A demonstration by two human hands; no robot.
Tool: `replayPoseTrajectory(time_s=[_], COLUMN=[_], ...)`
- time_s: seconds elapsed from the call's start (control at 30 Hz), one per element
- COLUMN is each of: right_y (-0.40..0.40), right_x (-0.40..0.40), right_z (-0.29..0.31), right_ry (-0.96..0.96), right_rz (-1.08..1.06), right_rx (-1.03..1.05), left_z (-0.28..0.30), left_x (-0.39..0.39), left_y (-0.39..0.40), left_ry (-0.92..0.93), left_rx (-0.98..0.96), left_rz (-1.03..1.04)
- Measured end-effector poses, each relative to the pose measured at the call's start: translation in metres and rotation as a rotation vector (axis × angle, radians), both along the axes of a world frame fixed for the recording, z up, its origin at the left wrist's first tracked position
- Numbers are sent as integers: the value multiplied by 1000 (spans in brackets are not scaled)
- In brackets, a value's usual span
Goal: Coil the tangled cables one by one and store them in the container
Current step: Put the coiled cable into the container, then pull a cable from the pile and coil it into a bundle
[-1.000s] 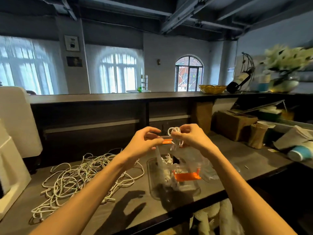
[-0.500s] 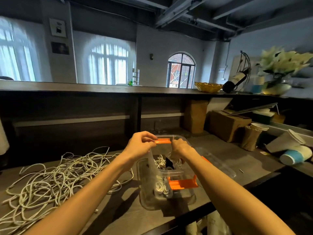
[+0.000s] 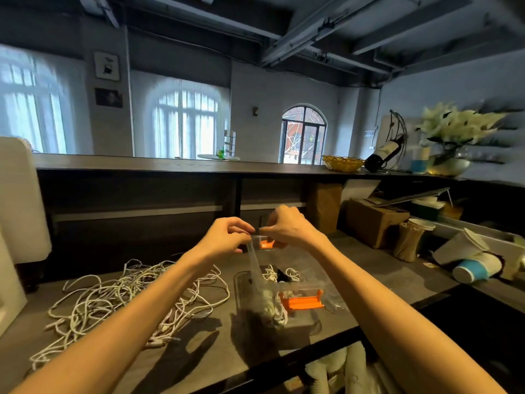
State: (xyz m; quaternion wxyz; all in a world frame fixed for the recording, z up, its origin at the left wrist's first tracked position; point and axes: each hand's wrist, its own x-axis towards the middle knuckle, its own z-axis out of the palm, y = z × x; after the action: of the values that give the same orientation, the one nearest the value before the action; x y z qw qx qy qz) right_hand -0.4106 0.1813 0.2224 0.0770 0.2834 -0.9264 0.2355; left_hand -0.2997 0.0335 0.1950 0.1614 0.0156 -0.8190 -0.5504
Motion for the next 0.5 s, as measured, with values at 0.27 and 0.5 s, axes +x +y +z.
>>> replayPoseTrajectory(time_s=[0.27,0.5], right_y=[-33,-88], right_x=[113,151], right_z=[-15,-116], right_ry=[-194,-365], right_rz=[345,465], right_rx=[-32,95], left_z=[-15,-112], left_x=[99,170], left_y=[-33,-97], left_ry=[-26,-144], left_rx=[-58,-279], left_rz=[140,385])
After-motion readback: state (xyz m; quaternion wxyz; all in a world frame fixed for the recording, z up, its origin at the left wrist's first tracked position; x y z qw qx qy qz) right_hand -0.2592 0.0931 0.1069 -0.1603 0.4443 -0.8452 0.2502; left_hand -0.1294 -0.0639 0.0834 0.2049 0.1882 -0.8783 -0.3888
